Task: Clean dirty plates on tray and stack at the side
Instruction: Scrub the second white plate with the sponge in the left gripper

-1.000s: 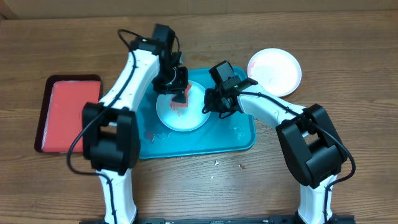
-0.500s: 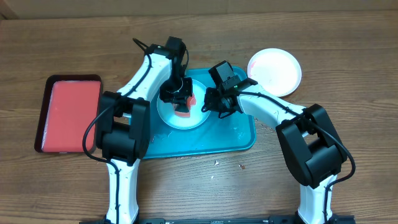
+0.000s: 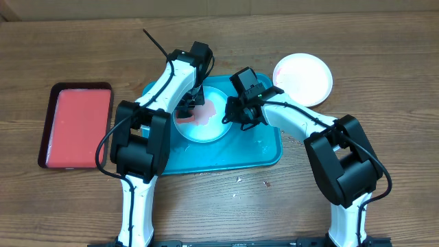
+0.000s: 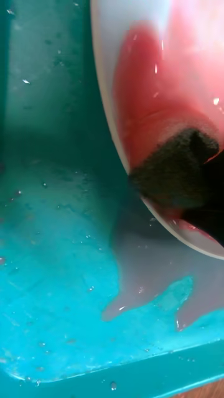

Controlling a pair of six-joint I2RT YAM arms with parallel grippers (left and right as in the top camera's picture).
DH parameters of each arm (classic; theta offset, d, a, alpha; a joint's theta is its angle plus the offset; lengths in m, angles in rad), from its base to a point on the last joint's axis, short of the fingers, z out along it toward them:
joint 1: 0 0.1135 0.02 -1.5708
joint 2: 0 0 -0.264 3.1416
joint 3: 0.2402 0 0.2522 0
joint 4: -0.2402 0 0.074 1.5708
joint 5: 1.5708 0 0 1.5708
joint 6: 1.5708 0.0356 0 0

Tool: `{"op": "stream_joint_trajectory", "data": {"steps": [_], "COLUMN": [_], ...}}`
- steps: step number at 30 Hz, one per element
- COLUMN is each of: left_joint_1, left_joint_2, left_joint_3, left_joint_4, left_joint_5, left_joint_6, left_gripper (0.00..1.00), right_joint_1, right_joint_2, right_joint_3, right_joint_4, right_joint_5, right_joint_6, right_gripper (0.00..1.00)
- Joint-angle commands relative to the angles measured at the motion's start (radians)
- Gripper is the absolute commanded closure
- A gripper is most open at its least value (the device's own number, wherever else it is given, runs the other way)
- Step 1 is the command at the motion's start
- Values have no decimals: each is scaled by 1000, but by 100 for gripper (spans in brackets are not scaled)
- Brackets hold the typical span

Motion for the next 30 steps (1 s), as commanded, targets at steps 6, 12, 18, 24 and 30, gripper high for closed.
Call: {"op": "stream_joint_trajectory", "data": {"steps": [6, 12, 18, 24, 30], "left_joint_1": [0, -38, -72, -77, -41], "left_joint_2": [56, 56, 56, 56, 56], "left_joint_3": [-6, -7, -7, -7, -7], "left_joint_4": [108, 98, 56, -37, -86], "left_joint_5": [396, 500, 526, 519, 325], "left_joint_6": [2, 86, 170, 255, 228], "left_gripper": [96, 96, 96, 96, 96], "right_joint_1": [-8, -8, -8, -8, -8], "right_joint_2": [60, 60, 60, 60, 60], "right_joint_3": [-20, -20, -20, -20, -20], "right_joint_4": [-16, -16, -15, -16, -16], "right_joint_5": [91, 92, 91, 92, 91], "right_joint_6": [8, 8, 8, 8, 8], "right_gripper": [96, 96, 96, 96, 96]}}
